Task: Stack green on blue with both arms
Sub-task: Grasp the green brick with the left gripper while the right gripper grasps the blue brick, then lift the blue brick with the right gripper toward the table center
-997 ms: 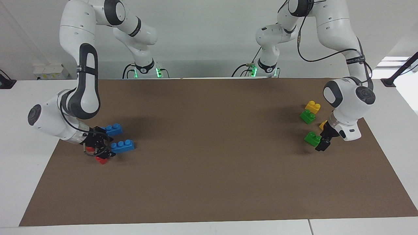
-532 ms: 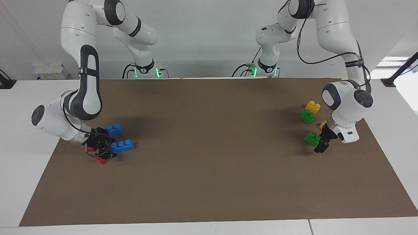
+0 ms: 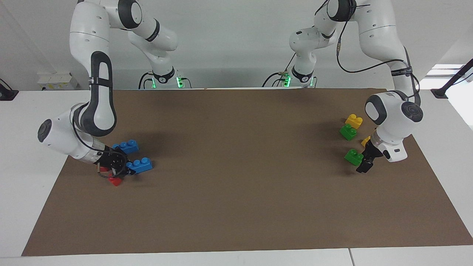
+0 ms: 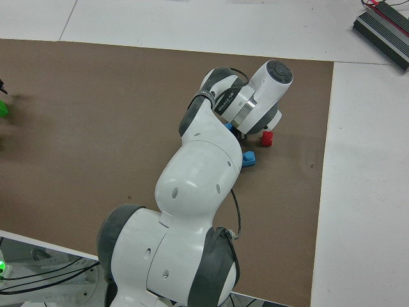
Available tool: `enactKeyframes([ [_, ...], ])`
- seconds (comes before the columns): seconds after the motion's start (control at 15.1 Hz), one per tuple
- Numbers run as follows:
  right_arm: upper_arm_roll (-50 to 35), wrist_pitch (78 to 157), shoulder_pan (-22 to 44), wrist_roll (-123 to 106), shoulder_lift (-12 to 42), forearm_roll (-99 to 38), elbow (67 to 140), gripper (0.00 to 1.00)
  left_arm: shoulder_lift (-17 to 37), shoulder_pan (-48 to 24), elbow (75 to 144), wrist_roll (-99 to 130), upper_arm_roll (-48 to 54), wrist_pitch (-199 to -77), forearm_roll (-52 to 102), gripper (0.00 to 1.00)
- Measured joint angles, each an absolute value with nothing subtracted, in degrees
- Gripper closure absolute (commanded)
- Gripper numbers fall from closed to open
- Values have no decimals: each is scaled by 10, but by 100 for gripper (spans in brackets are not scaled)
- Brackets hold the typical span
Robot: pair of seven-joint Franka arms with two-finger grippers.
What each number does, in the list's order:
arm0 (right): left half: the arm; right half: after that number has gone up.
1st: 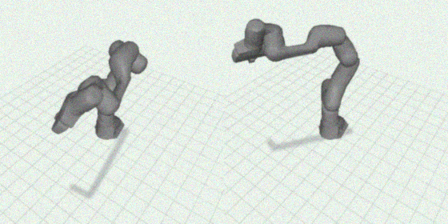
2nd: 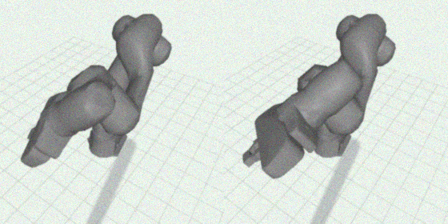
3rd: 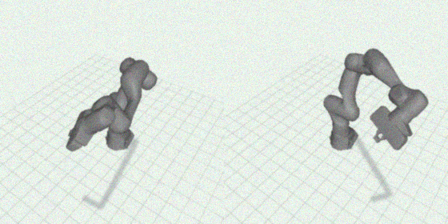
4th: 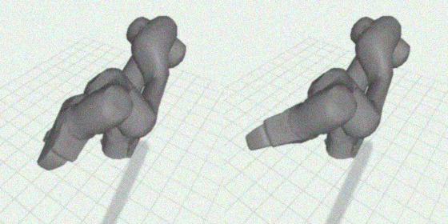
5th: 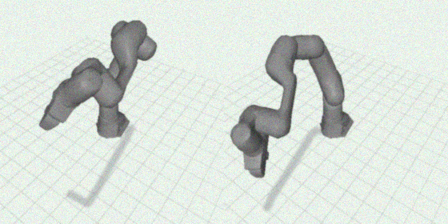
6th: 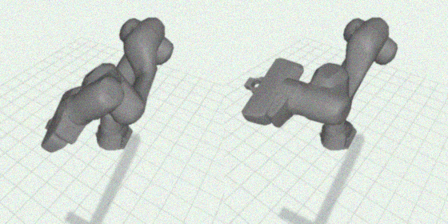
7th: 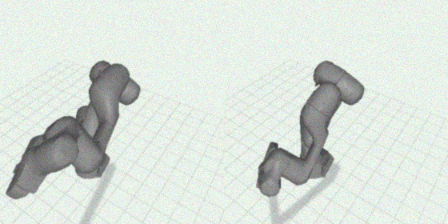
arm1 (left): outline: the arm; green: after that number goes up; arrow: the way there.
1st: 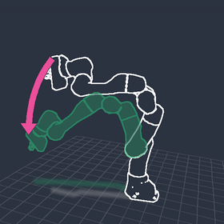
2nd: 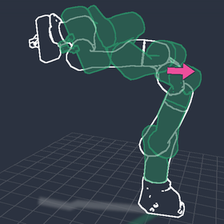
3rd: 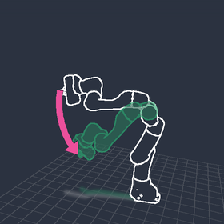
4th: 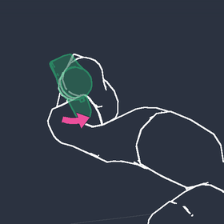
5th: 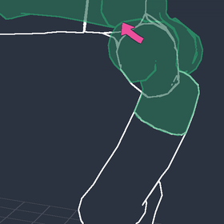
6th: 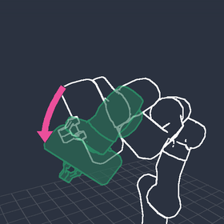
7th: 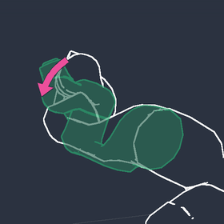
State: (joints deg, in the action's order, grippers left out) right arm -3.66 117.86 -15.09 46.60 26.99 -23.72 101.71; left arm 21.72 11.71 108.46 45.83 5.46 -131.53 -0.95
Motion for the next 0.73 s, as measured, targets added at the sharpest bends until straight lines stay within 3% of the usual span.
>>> enactKeyframes([
  [0.4, -38, 1182, -125, 466, 270, -238, 1016, 100, 217, 116, 1085, 458, 58, -1303, -10, 7],
  [0.73, -41, 1182, -65, 564, 265, -244, 975, 100, 217, 115, 1085, 458, 59, -1296, -10, 9],
])
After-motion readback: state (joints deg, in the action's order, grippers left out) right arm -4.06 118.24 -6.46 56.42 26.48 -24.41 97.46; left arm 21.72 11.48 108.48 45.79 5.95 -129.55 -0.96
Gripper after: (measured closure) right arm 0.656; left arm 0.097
